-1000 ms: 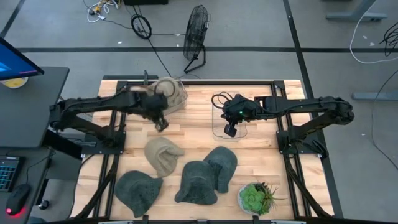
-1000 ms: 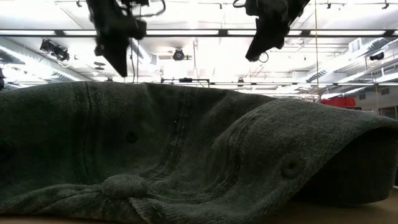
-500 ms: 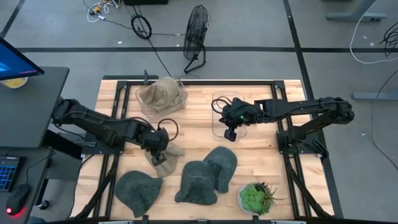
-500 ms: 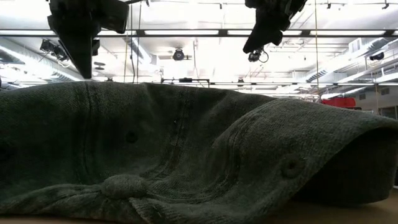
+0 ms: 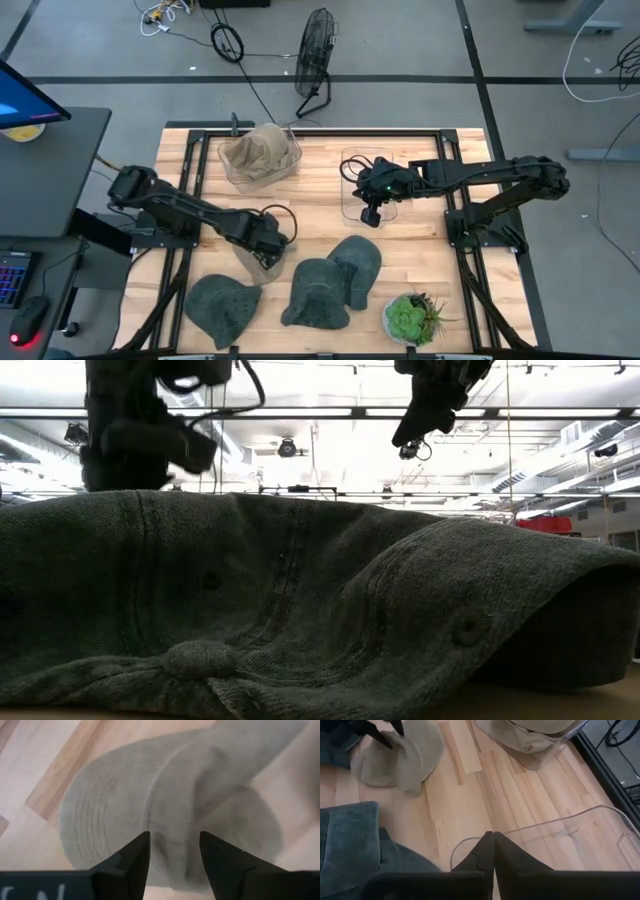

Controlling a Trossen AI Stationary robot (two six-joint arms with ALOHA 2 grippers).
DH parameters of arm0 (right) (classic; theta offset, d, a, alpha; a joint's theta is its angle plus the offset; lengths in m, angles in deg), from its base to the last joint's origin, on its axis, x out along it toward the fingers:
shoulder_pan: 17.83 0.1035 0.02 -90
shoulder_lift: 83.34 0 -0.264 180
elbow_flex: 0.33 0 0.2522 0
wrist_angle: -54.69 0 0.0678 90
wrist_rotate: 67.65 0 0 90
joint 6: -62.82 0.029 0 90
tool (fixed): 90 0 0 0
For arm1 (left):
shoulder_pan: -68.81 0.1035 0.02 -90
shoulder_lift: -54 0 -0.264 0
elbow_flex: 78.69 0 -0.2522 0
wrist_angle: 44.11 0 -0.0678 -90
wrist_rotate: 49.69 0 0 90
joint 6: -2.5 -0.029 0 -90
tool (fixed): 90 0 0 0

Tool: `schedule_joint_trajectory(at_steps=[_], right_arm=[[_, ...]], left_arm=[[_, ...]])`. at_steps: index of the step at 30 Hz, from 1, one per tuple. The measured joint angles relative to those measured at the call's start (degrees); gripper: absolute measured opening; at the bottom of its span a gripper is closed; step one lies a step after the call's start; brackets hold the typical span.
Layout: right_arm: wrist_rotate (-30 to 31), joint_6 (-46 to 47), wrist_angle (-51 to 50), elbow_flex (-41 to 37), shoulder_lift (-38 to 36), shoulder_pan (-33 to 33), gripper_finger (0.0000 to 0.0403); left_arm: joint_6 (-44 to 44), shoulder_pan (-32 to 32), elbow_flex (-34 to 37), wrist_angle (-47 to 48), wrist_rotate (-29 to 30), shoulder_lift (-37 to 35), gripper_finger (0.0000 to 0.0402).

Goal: Pick & Place hat
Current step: Put the brown cap into the left transparent bin

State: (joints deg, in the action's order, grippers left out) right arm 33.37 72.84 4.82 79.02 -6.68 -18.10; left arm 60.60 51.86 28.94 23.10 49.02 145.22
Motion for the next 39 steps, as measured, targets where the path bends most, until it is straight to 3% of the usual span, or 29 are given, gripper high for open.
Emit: schedule_joint_trajectory(at_steps=[4, 10, 15, 24, 26, 32, 39], right_arm=[[0.0, 0.0, 0.0, 0.0, 0.0, 0.0, 0.0009], [0.0, 0.0, 0.0, 0.0, 0.0, 0.0, 0.0009], [0.0, 0.0, 0.0, 0.0, 0.0, 0.0, 0.0009], [0.1, 0.0, 0.3, 0.0, 0.0, 0.0, 0.0009], [0.1, 0.0, 0.3, 0.0, 0.0, 0.0, 0.0009], [0.1, -3.4, 1.2, 0.0, 0.0, 0.0, 0.0009], [0.1, -4.9, 3.8, -0.1, 0.9, 0.0, 0.0009]], left_arm=[[-1.3, 0.0, -0.1, 0.2, 0.4, 3.4, 0.0147], [-4.7, 0.0, -0.2, 1.1, 0.4, 3.2, 0.0017], [-10.9, -0.6, -5.5, 8.6, 3.4, 1.4, 0.0009], [-36.1, -0.8, -22.2, 36.6, 19.0, 1.4, 0.0008], [-41.5, -0.8, -24.7, 36.1, 21.9, 0.9, 0.0008], [-69.9, 2.0, -27.1, 36.3, 35.8, -1.5, 0.0008], [-81.8, 18.1, -27.1, 35.6, 37.4, -1.6, 0.0008]])
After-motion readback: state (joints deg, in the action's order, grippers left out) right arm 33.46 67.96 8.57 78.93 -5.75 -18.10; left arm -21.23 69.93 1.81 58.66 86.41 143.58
